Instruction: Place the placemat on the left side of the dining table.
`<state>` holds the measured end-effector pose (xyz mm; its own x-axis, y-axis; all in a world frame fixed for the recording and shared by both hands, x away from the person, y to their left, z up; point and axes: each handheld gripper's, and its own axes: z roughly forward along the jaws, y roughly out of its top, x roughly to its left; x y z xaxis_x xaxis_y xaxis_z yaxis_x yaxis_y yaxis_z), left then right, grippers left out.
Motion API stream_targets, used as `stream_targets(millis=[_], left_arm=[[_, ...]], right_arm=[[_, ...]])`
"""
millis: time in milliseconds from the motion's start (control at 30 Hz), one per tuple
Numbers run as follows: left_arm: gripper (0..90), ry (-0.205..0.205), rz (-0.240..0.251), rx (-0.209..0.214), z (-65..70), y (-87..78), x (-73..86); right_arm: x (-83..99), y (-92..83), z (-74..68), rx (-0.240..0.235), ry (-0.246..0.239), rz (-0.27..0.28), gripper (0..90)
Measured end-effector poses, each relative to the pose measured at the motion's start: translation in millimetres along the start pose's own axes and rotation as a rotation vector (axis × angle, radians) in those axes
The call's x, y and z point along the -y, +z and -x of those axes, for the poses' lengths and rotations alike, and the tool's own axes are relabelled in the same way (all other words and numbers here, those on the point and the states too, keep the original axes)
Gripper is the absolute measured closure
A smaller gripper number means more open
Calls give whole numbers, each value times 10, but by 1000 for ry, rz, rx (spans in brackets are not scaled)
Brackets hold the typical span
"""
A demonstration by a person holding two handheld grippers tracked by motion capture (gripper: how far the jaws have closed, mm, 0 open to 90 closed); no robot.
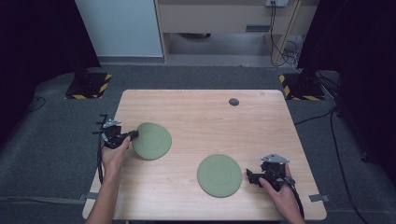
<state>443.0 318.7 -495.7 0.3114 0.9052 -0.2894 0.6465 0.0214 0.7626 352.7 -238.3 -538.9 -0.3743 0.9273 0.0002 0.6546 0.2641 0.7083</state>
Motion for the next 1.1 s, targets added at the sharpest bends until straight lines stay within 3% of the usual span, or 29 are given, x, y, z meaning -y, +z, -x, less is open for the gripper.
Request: stream_targets(millis=[900, 1100], left_arm=[[850, 25, -21, -68, -119, -2, 36], [847, 11, -27, -82, -173, 10, 55]], right_arm=[[0, 0, 0, 0, 0, 0, 9], [0, 0, 0, 0, 0, 0, 10]])
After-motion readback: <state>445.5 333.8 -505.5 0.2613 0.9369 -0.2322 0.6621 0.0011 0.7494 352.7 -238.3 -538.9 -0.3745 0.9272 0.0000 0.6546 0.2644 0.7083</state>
